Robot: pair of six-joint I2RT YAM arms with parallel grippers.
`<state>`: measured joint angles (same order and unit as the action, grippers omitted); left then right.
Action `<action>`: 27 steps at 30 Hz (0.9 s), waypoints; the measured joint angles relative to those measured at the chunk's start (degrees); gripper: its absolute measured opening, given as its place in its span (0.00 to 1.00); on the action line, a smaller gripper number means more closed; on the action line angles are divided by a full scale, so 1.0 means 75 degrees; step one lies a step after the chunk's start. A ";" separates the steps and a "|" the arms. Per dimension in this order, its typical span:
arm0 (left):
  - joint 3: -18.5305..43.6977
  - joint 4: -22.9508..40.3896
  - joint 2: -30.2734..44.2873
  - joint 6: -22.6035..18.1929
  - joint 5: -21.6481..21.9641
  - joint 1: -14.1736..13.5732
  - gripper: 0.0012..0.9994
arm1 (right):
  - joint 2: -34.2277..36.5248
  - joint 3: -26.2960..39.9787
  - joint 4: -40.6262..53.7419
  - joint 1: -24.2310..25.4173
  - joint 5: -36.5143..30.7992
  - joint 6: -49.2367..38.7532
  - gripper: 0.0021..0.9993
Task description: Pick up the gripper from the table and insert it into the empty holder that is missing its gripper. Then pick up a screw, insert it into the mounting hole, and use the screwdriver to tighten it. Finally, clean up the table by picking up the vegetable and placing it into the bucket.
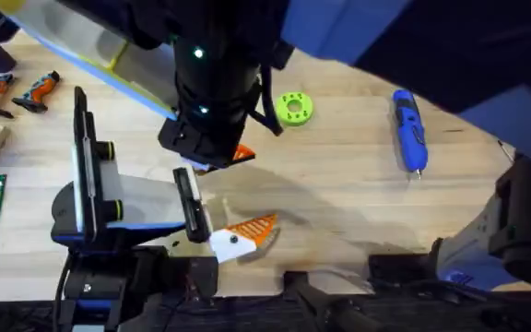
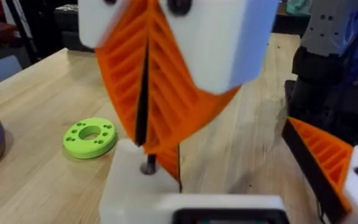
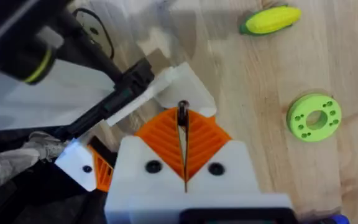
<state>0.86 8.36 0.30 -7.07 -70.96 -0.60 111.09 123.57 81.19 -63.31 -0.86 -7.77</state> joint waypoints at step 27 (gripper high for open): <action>0.0000 0.0000 0.0000 -0.0003 0.0003 0.0000 0.99 | 0.0087 0.0000 0.0003 0.0000 -0.0052 0.0000 0.00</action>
<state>0.86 8.36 0.30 -7.09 -70.94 -0.60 111.74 123.57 81.21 -63.31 -1.26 -7.77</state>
